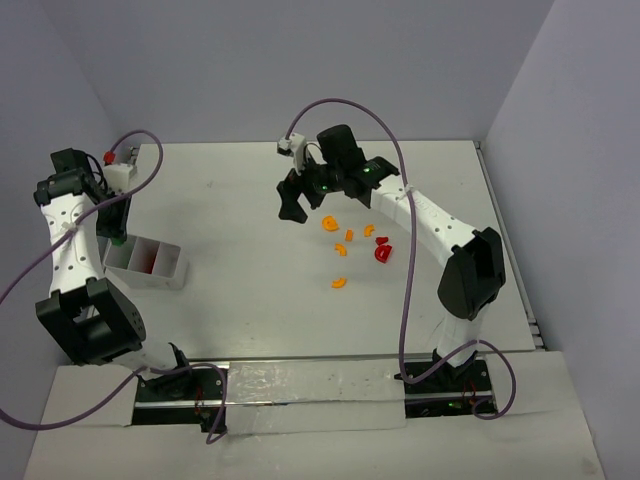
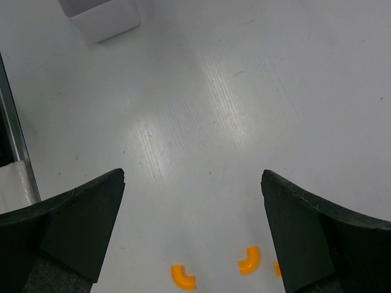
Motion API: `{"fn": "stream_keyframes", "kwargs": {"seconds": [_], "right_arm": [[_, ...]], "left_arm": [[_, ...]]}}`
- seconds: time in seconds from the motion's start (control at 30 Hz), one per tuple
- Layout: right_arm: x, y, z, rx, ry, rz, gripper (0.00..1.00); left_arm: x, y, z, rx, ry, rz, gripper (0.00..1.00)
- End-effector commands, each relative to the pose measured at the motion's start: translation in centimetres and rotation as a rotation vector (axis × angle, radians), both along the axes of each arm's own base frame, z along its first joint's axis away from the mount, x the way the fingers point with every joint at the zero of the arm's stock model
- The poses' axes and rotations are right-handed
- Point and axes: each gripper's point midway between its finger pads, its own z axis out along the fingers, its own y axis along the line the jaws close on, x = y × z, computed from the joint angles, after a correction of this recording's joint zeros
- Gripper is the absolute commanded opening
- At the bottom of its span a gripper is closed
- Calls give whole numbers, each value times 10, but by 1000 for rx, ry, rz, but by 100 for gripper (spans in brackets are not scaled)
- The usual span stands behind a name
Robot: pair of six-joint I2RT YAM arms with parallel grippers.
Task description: Sort the legos into containers by color
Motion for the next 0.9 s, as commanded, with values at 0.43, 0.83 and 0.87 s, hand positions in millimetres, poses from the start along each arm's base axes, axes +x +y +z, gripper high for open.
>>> {"fn": "stream_keyframes", "kwargs": {"seconds": [0.43, 0.83, 0.87], "right_arm": [[9, 2, -2, 37, 0, 3, 100], [13, 0, -8, 35, 12, 0, 100], [13, 0, -7, 36, 10, -1, 100]], "left_arm": [[17, 21, -9, 48, -10, 32, 30], [18, 19, -6, 40, -17, 18, 67], [19, 18, -3, 33, -25, 16, 67]]}}
